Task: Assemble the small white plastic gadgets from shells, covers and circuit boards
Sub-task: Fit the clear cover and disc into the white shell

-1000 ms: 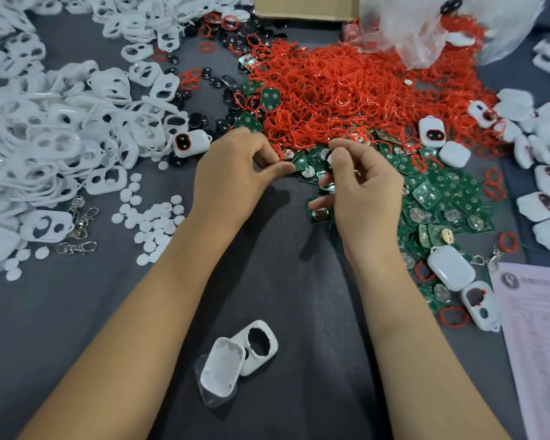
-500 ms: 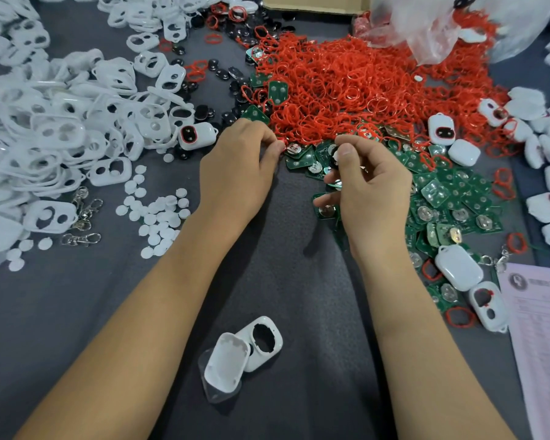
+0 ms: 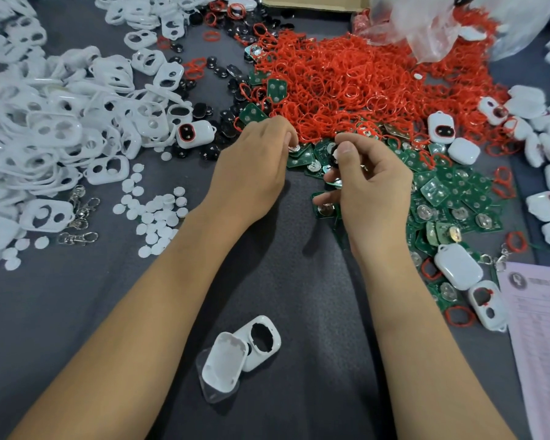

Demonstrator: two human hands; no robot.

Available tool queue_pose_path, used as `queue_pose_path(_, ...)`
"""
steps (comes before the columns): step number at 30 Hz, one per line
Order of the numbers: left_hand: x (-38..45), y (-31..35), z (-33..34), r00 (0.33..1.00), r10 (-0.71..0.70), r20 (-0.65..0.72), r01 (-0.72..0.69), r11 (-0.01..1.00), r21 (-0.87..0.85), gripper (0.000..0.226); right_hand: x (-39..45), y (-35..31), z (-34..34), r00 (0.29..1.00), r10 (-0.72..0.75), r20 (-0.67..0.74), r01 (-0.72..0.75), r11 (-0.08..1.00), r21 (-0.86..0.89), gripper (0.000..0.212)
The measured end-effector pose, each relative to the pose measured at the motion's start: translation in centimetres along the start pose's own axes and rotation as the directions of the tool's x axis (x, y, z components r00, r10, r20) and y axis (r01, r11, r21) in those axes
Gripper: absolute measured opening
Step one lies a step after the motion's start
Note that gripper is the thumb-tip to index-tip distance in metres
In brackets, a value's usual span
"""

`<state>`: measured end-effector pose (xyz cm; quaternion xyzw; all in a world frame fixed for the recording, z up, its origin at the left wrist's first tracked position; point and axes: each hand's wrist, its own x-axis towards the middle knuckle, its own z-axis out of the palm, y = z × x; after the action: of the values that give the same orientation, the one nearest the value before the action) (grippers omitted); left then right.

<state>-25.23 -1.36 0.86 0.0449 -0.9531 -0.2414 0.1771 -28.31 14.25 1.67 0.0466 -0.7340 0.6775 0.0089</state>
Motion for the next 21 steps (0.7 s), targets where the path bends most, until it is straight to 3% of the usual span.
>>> queue_pose_path(3,0.2,-0.1,0.0,0.999,0.039,0.025,-0.040,0.997,0.071,0.035,-0.1,-0.1,0.0,1.000,-0.028,0.008,0.028,0.999,-0.021,0.016)
queue_pose_path(7,0.0,-0.7,0.2,0.999,0.043,0.023,-0.045,0.993,0.105,0.026,-0.3,-0.2,0.0,0.998,-0.055,0.019,0.055,0.998,-0.033,0.016)
queue_pose_path(15,0.8,-1.2,0.6,0.999,-0.026,0.033,0.023,0.996,0.091,0.046,-0.2,-0.1,0.2,0.999,-0.024,0.026,0.024,0.999,-0.026,0.018)
queue_pose_path(21,0.7,-0.4,0.3,0.999,0.010,-0.032,-0.007,0.996,0.089,0.031,-0.5,-0.3,0.2,0.993,-0.012,0.116,0.009,1.000,0.022,0.019)
